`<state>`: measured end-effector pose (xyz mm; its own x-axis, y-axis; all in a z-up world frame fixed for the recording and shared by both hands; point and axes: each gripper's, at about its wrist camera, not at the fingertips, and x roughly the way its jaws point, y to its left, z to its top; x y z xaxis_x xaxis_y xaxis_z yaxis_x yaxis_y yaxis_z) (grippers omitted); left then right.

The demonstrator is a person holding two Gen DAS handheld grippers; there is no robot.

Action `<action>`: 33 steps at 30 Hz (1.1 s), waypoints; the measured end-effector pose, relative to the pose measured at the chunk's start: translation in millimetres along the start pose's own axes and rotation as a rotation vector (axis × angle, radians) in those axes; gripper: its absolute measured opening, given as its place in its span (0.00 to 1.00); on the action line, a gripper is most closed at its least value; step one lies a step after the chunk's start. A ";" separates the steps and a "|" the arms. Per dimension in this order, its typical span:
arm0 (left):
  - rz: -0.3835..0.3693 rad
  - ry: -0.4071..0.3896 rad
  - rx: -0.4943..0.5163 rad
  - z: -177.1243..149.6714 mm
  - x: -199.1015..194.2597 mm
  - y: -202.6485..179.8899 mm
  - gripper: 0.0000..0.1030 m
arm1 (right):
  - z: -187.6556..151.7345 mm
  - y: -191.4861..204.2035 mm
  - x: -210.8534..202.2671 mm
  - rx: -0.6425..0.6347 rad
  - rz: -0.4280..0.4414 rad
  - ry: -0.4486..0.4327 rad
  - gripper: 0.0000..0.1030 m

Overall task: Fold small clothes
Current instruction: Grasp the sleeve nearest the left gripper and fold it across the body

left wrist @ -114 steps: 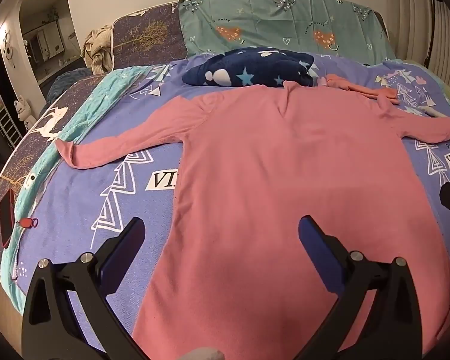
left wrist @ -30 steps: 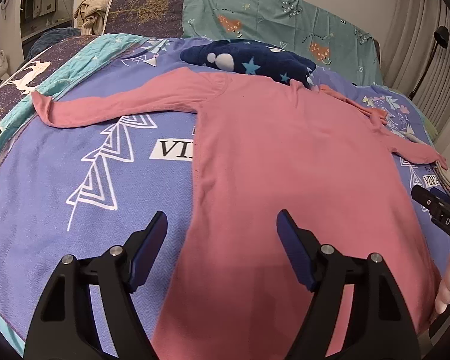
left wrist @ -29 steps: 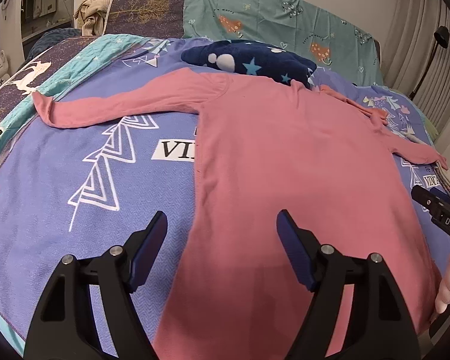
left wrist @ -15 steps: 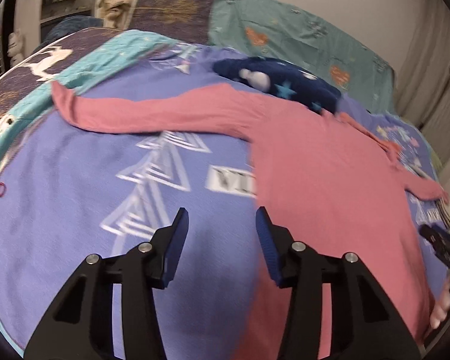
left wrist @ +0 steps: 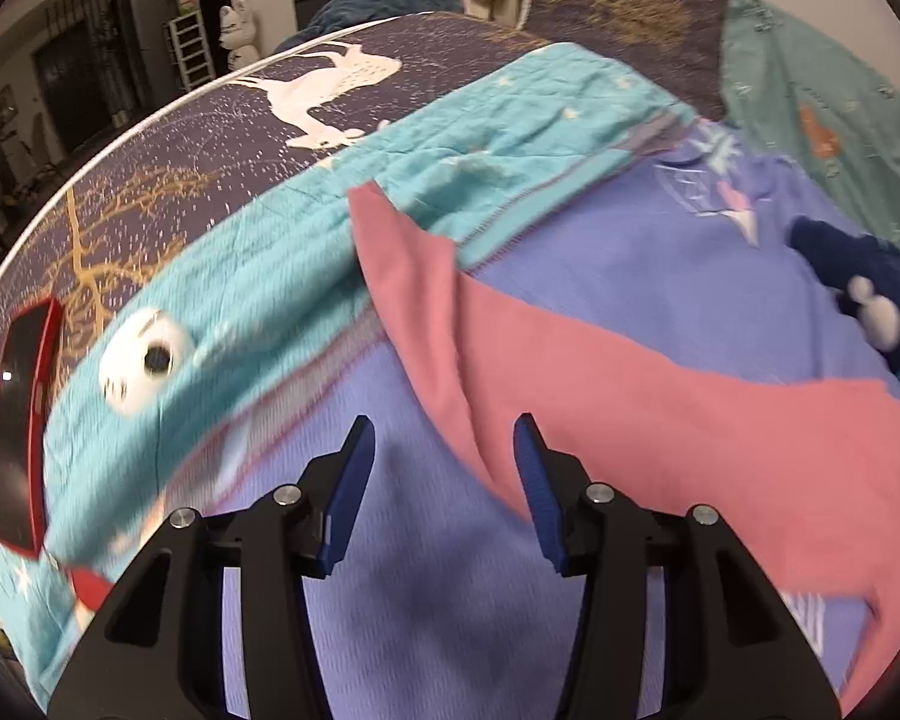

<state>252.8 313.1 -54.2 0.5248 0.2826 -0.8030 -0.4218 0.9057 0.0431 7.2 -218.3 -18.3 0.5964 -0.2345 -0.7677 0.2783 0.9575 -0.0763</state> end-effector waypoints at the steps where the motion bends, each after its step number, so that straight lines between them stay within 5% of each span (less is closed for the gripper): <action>1: 0.021 0.002 0.008 5.3 6.2 -1.5 0.50 | 2.7 1.8 2.7 -0.007 -0.012 0.005 0.53; 9: 0.160 0.011 0.050 34.4 47.9 -0.9 0.49 | 18.9 12.4 12.0 -0.021 -0.020 0.010 0.59; 11: 0.110 0.004 0.045 39.7 46.9 6.5 0.09 | 20.9 14.5 15.3 -0.030 -0.017 0.011 0.59; 13: 0.069 -0.003 0.016 43.9 44.6 13.0 0.06 | 22.3 14.8 17.9 -0.031 -0.015 0.014 0.60; 20: -0.246 -0.149 -0.042 59.4 -25.6 1.4 0.06 | 27.0 8.4 17.7 -0.018 0.001 -0.007 0.60; 26: -0.611 -0.272 0.189 50.4 -136.4 -112.0 0.06 | 27.4 -7.8 20.8 0.030 0.003 -0.008 0.61; 30: -0.880 -0.235 0.321 17.7 -188.4 -202.6 0.06 | 22.9 -18.9 21.1 0.048 -0.007 -0.003 0.62; 33: -1.005 -0.179 0.405 -17.8 -206.0 -260.3 0.14 | 18.5 -29.5 22.1 0.063 -0.021 0.008 0.63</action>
<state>241.3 13.5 89.5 0.6069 -0.6301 -0.4844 0.5151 0.7760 -0.3640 26.1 -254.8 -21.4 0.5837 -0.2527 -0.7717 0.3374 0.9399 -0.0526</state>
